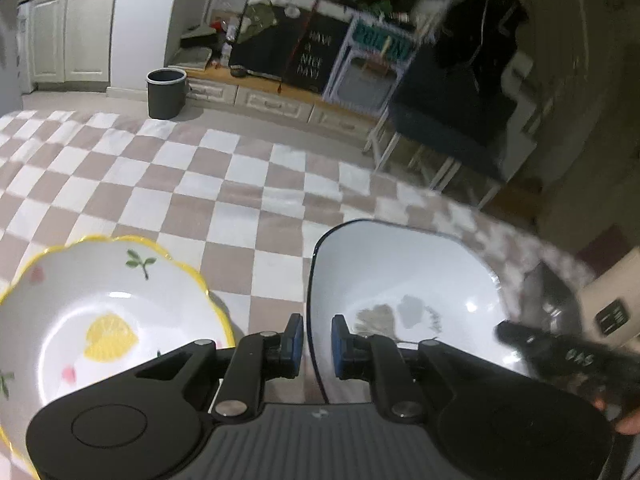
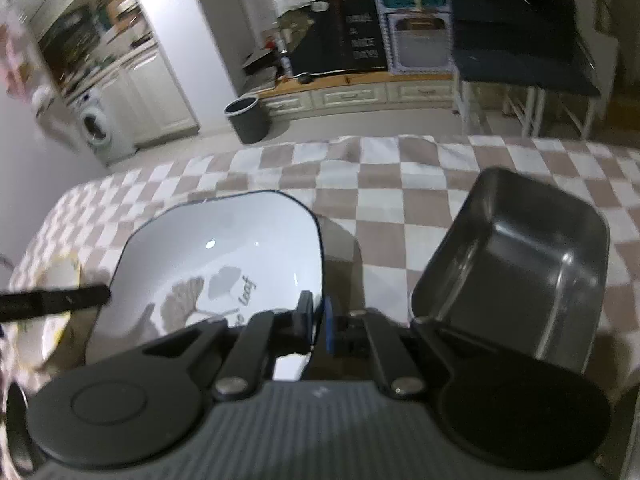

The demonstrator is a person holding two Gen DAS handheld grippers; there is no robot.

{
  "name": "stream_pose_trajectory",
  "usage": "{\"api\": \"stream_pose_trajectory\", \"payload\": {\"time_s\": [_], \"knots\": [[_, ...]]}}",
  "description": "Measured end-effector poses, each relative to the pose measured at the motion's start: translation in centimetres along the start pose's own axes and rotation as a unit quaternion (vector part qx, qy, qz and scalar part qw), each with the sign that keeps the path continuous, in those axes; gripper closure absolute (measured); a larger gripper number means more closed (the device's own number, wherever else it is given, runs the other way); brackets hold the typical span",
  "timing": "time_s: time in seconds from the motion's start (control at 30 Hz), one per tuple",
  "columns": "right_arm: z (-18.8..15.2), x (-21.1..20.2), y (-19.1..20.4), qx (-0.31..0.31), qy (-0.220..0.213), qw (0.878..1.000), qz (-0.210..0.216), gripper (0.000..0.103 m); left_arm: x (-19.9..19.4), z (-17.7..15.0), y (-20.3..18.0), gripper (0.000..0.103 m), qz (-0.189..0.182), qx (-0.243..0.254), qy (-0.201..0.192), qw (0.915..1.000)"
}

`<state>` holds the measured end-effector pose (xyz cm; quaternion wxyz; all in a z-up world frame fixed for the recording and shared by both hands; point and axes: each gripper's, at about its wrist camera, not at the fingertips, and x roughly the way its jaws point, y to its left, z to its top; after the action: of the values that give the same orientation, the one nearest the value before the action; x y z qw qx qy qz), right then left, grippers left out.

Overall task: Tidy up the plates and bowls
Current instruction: 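Lift the white square bowl off the table with both tools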

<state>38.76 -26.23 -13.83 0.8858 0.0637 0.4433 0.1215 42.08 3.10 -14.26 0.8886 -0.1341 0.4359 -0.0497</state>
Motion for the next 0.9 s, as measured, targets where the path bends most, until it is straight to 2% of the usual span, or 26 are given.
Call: {"api": "stream_pose_trajectory", "payload": {"time_s": [0.2,0.4,0.63,0.7,0.8,0.9], "knots": [[0.9,1.6,-0.4,0.012,0.006,1.000,0.005,0.095,1.7,1.2,-0.5,0.088,0.023,0.037,0.029,0.9986],[1.5,2.8,-0.7,0.022,0.017,0.999,0.025,0.094,2.1,1.2,-0.9,0.090,0.016,0.046,0.035,0.9982],[1.6,2.5,-0.5,-0.001,0.014,0.999,0.028,0.093,2.2,1.4,-0.6,0.090,0.000,0.036,0.059,0.9976],[1.3,2.3,-0.4,-0.004,0.008,1.000,0.023,0.092,1.8,1.2,-0.5,0.090,-0.004,0.030,0.041,0.9987],[0.8,1.9,-0.3,0.001,0.005,1.000,0.012,0.091,0.5,0.4,-1.0,0.090,-0.002,0.060,-0.006,0.9982],[0.7,1.0,-0.4,0.009,-0.007,1.000,0.019,0.091,-0.6,1.0,-0.9,0.090,-0.009,0.049,-0.011,0.9987]]}}
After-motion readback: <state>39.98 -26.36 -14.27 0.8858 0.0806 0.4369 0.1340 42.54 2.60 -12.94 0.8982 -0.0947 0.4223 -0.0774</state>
